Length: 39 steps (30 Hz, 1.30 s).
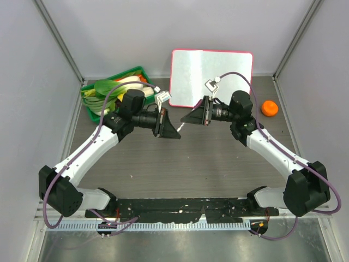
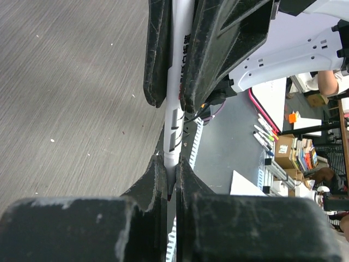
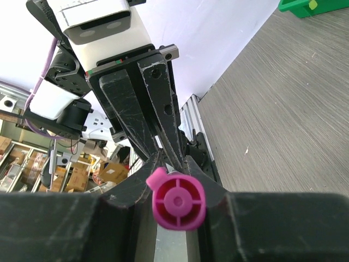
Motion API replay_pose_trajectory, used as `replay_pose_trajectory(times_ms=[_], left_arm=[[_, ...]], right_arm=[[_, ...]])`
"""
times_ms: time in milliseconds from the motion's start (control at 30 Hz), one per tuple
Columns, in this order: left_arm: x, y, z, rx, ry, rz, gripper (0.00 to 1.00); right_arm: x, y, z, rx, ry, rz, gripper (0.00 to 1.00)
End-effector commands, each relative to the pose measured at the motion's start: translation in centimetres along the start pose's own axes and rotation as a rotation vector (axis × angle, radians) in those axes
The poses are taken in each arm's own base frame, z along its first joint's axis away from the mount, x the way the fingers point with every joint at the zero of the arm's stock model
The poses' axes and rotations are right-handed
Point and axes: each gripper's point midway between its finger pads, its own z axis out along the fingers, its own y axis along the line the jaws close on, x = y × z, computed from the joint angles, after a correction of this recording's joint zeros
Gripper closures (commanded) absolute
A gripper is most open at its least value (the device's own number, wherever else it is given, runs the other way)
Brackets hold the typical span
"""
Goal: Write a sentence on the whiteboard
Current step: Pick up the whiteboard marker at the center of the board.
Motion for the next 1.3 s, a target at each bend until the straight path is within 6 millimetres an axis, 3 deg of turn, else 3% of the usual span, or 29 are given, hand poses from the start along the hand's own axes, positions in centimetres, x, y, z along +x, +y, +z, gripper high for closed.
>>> replay_pose_trajectory(times_ms=[0, 300, 467, 933, 1267], left_arm=[[-1.2, -1.2, -0.7, 0.019, -0.03, 0.07, 1.0], [-0.5, -1.5, -1.0, 0.018, -0.001, 0.062, 1.0], [-0.5, -1.5, -1.1, 0.007, 0.008, 0.078, 1.0], [0.0, -1.6, -1.1, 0.03, 0.054, 0.067, 1.0], [0.0, -1.9, -1.0, 0.052, 0.049, 0.057, 1.0]], right_arm=[[-0.2, 1.7, -0.2, -0.051, -0.004, -0.061, 0.74], [0.7, 1.8, -0.4, -0.066, 0.029, -0.057, 0.68], [0.9, 2.5, -0.7, -0.09, 0.041, -0.083, 0.58], [0.9, 2.9, -0.7, -0.11, 0.043, -0.084, 0.71], [1.6, 2.5, -0.4, -0.113, 0.063, -0.066, 0.71]])
